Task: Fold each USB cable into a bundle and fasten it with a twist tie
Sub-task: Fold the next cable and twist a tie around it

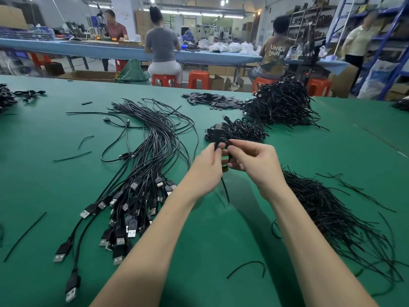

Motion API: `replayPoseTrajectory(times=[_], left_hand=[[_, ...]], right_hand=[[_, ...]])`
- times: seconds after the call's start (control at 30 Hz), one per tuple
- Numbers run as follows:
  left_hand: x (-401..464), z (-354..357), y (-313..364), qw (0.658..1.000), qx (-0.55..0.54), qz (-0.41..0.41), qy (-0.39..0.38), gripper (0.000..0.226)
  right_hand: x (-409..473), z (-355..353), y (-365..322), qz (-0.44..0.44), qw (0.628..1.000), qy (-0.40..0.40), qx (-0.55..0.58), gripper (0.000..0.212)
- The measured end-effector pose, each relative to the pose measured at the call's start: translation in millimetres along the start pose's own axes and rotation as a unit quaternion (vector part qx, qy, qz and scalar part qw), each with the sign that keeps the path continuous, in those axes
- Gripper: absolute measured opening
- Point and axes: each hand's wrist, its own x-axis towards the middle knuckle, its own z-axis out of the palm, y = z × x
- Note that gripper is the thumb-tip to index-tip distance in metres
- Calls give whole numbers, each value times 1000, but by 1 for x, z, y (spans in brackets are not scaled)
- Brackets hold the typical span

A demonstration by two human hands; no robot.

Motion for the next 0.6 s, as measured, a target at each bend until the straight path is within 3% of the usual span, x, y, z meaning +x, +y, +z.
replayPoseTrajectory(times=[0.13, 0.37, 0.47, 0.6], left_hand=[[-4, 2, 1, 998, -47, 2, -42, 24], [-8, 2, 7, 988, 151, -1, -1, 20], [-12, 6, 13, 978, 205, 13, -30, 20], [-13, 13, 13, 975, 210, 19, -64, 17]], right_hand=[[-1, -1, 0, 14, 1000, 12, 9, 14], [1, 0, -4, 3, 998, -18, -52, 18], [4, 1, -1, -18, 992, 12, -125, 21], [4, -5, 2, -18, 987, 46, -154, 8]])
